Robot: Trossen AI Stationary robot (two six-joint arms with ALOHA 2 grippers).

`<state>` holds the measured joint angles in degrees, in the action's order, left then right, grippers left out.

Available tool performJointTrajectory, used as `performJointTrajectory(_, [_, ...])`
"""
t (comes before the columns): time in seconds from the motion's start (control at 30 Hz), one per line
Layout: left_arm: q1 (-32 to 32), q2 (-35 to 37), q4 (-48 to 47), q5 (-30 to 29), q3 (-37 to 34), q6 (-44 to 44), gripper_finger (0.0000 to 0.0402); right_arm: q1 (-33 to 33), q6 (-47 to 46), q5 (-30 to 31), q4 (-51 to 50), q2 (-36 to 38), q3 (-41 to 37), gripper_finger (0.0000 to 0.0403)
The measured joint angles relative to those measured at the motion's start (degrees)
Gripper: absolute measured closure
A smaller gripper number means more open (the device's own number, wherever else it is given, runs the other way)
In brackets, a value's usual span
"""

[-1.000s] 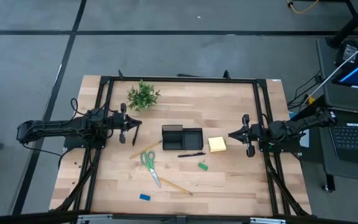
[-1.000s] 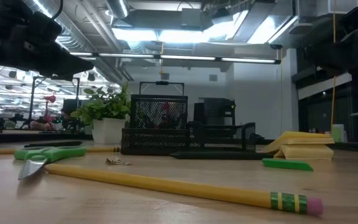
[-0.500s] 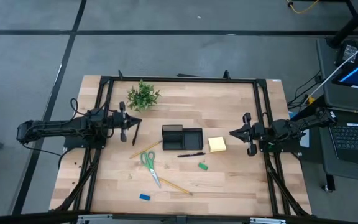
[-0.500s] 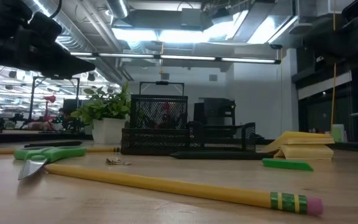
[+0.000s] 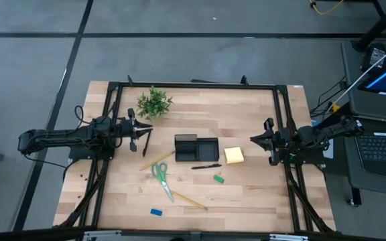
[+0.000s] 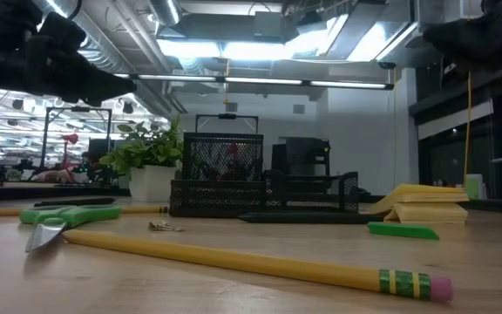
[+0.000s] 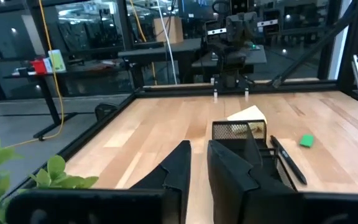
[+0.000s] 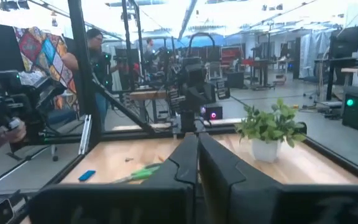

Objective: Pick and place office supplies into organizer
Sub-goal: Put the yellow sticky note into the black desk organizer

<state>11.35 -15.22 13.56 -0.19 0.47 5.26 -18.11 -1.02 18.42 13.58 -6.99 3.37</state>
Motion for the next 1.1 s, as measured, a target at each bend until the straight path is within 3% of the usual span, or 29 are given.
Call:
performJointTrajectory(0.53, [0.0,0.0,1.0,0.1,0.3,-5.3,0.0302,0.0,-1.9,7.4,-1.2,-2.8,1.4,0.0264])
performJointTrajectory(0.7, [0.0,0.0,-2.7,0.1,4.8,-1.7,0.0305,0.0,0.3,7.6,-2.2,-2.8,5.3,0.0258])
performJointTrajectory(0.93, [0.0,-1.0,-11.6,-0.2,10.8,-1.5,0.0305,0.0,5.4,7.6,-9.8,-2.8,9.8,0.0257])
performJointTrajectory(1.1, [0.0,-3.4,-15.1,-0.9,14.2,-2.0,0.0298,0.0,7.2,7.6,-10.0,-2.9,11.9,0.0257])
